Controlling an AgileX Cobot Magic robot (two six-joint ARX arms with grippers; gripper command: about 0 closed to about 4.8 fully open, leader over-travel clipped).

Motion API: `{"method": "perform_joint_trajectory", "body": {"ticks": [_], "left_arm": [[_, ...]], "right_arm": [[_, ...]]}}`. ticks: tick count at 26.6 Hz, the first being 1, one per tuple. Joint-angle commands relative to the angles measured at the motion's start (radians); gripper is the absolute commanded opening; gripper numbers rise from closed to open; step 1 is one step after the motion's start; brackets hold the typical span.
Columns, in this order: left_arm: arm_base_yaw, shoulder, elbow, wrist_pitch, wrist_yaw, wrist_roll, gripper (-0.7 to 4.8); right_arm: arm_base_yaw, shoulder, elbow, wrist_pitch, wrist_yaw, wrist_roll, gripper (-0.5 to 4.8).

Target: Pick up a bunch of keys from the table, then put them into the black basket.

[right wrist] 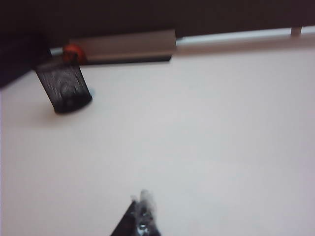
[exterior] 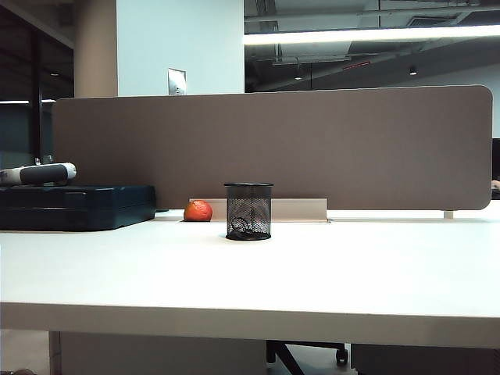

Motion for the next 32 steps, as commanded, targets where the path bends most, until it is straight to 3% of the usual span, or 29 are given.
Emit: {"method": "perform_joint_trajectory", "body": {"ticks": [1, 20, 24, 32], "left_arm": [[0.0, 0.0, 0.004, 0.017, -0.002, 0.004, -0.06], [0.0, -0.002, 0.004, 0.075, -0.006, 0.005, -0.06], [0.0, -0.002, 0.004, 0.079, -0.006, 0.014, -0.06], [0.0, -0.002, 0.004, 0.068, -0.004, 0.025, -0.05]], "right_arm": [[0.001, -0.069, -0.006, 0.1, -0.002, 0.048, -0.09], [0.0, -0.439, -0.028, -0.125, 0.013, -0.047, -0.09], [0.0, -0.572, -0.026, -0.258, 0.117, -0.043, -0.09], [-0.003, -0.571, -0.026, -0.278, 0.134, -0.047, -0.09]]}}
